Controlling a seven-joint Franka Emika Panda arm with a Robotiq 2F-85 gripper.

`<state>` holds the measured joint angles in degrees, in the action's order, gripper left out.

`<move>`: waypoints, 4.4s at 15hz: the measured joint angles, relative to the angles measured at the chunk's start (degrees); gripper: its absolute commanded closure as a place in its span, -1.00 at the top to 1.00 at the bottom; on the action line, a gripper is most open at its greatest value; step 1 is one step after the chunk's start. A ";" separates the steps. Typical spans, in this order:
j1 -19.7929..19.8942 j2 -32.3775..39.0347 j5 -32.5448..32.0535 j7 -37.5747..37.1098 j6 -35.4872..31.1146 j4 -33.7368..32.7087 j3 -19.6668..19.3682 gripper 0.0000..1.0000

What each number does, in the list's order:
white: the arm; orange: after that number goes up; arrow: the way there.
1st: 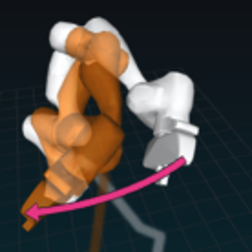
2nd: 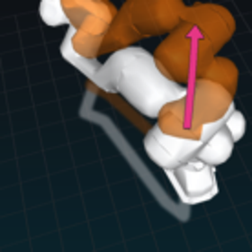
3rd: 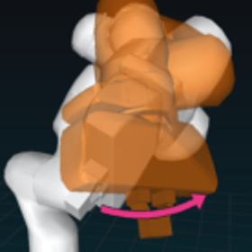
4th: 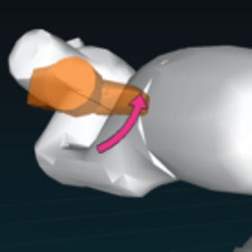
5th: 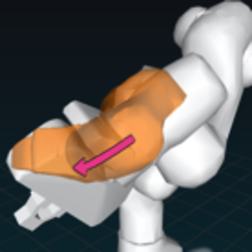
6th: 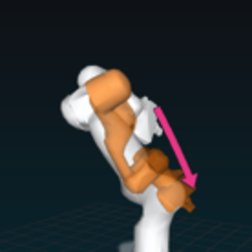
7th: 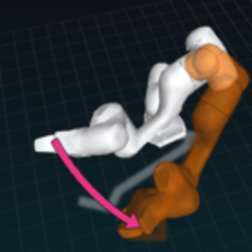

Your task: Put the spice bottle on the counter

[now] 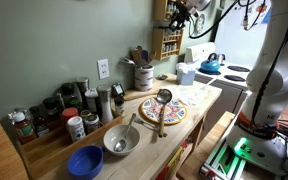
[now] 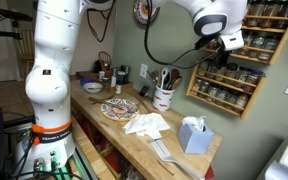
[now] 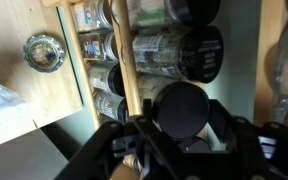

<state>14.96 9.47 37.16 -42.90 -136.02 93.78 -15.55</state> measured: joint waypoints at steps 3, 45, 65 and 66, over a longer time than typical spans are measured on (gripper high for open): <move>0.02 0.00 0.00 -0.17 0.00 0.00 0.00 -0.35; 2.39 -9.96 -11.19 1.53 13.87 4.45 -1.00 -0.35; -0.24 -13.71 -21.15 8.07 16.86 18.80 2.36 -0.35; -0.32 -13.59 -21.15 8.20 16.86 18.84 2.44 -0.35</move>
<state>14.64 -4.12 16.01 -34.70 -119.16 112.62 -13.11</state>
